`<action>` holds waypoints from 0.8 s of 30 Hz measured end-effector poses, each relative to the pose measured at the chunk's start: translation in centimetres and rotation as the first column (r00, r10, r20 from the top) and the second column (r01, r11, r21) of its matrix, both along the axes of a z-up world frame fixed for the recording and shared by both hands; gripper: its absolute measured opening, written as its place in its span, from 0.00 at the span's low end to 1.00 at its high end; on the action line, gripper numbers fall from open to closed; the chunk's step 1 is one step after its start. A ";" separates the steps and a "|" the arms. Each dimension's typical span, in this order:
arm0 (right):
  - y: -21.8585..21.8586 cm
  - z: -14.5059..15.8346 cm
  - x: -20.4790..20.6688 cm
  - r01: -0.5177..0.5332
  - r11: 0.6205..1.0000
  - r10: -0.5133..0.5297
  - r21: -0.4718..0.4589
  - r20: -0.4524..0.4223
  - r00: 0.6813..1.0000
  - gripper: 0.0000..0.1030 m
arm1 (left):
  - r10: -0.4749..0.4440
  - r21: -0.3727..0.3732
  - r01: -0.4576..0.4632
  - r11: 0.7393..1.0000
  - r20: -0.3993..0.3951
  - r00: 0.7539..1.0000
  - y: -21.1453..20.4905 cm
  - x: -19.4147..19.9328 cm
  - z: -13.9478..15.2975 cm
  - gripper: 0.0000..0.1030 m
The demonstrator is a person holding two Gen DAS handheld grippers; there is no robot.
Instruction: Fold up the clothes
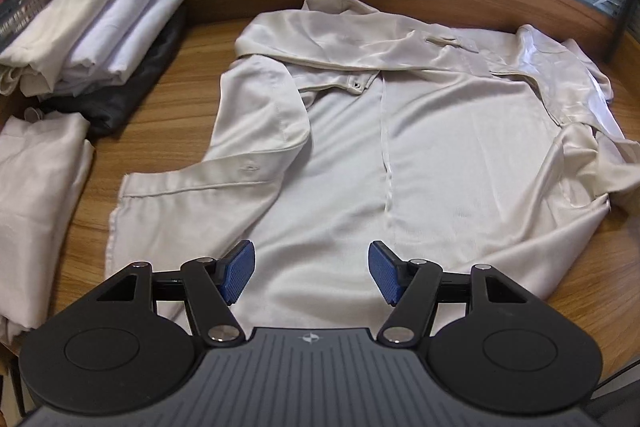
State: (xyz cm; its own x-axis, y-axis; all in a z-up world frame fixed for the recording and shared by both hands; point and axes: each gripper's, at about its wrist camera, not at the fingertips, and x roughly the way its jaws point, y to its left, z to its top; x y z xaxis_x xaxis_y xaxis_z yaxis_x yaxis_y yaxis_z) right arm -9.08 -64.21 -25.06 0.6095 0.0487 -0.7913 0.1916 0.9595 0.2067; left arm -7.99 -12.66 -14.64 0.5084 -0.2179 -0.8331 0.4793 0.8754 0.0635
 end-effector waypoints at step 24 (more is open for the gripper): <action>0.4 2.6 21.6 -0.333 0.929 0.340 -0.160 0.019 0.940 0.22 | 0.261 -0.020 -0.261 0.965 0.025 0.965 1.5 -1.3 0.5 0.67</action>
State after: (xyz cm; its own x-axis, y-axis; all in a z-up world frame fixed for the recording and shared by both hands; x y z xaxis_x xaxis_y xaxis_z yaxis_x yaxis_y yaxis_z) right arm 12.48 -63.81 -22.50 0.6135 0.1385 -0.7774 -0.1537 0.9866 0.0545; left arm -9.29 -11.18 -14.12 0.5717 -0.0882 -0.8157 0.2326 0.9708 0.0580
